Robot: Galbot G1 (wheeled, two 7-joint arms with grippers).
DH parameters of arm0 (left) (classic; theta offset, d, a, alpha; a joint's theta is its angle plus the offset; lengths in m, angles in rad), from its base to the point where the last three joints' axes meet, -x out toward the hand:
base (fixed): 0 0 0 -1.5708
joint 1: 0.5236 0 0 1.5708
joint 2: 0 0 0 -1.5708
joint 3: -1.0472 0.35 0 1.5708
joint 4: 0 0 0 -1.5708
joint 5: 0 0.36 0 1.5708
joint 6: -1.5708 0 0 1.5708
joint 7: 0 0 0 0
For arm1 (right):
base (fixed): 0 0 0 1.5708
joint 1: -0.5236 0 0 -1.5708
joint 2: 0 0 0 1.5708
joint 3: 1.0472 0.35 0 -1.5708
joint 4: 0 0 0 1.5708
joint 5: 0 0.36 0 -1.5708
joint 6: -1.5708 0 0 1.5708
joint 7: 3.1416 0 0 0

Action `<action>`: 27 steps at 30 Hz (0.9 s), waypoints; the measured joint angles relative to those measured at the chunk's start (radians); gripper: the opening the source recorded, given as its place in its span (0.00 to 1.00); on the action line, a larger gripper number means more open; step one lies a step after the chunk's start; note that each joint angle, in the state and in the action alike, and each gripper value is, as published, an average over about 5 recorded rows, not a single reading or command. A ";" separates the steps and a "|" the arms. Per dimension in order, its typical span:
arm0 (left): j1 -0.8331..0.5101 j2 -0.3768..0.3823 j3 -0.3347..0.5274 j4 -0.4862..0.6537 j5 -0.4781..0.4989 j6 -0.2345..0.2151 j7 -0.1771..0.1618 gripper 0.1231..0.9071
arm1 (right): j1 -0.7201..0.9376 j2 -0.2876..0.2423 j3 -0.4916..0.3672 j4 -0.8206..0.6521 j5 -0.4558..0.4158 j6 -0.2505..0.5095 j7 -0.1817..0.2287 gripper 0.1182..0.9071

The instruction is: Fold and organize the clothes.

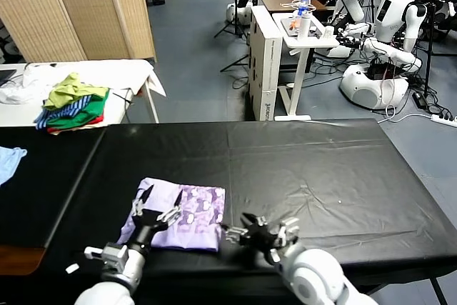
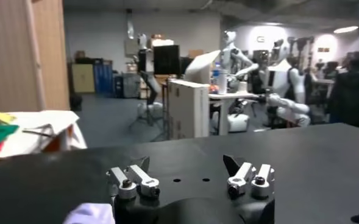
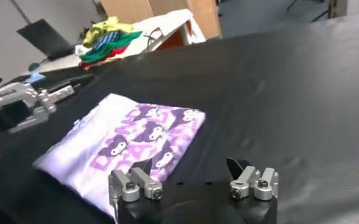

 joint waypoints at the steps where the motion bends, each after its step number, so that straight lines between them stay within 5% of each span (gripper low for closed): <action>1: 0.004 -0.002 -0.005 0.000 0.003 -0.001 0.000 1.00 | 0.010 0.006 -0.013 -0.009 -0.003 0.001 0.000 0.99; 6: 0.016 -0.014 -0.021 0.000 0.014 -0.007 -0.001 1.00 | 0.038 0.023 -0.049 -0.035 -0.018 0.003 -0.006 0.86; 17: 0.024 -0.033 -0.030 0.005 0.028 -0.021 -0.015 1.00 | 0.041 0.029 -0.049 -0.053 -0.032 0.007 -0.010 0.08; 27: 0.033 -0.044 -0.044 0.013 0.033 -0.036 -0.016 1.00 | -0.010 -0.008 0.020 -0.010 -0.030 -0.038 -0.006 0.03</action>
